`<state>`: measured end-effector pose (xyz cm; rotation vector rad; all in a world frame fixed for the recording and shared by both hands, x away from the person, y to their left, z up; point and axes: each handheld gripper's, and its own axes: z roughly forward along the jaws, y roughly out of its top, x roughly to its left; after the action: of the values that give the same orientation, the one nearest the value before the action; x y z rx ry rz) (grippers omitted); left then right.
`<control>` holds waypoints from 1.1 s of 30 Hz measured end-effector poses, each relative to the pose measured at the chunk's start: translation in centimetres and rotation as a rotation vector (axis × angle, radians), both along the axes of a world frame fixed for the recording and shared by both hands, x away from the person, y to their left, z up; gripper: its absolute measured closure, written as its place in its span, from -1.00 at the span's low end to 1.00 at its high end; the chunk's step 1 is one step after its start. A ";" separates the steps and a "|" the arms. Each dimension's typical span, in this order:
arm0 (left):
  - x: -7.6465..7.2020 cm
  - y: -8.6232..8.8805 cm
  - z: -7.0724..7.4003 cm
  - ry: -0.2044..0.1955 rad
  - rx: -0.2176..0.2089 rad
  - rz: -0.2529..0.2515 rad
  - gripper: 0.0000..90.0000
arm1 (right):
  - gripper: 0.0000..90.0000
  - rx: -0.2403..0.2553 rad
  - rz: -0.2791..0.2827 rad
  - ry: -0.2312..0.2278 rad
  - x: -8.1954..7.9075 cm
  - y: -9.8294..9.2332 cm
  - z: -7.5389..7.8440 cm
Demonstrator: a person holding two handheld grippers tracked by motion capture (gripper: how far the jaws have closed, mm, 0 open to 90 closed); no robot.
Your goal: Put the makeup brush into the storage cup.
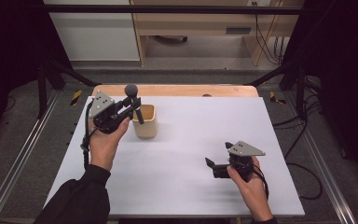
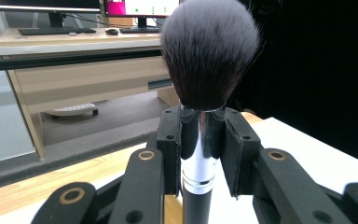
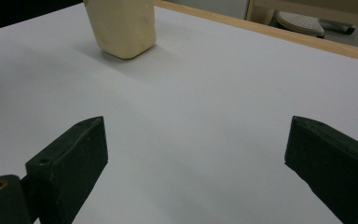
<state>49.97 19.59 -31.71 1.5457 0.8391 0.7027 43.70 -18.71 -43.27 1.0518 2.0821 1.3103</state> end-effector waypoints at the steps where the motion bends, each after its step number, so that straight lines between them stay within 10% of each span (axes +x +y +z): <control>1: 0.0 0.0 0.0 0.000 0.000 0.000 0.58 | -0.87 0.000 0.000 0.000 0.0 0.0 0.0; 33: 1.5 -0.1 -0.7 0.003 0.003 0.020 0.58 | -0.86 0.011 -0.024 0.009 -0.7 -1.2 -0.4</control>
<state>51.44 19.45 -32.41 1.5438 0.8568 0.7164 43.00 -19.91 -43.72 1.0860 2.0652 1.3087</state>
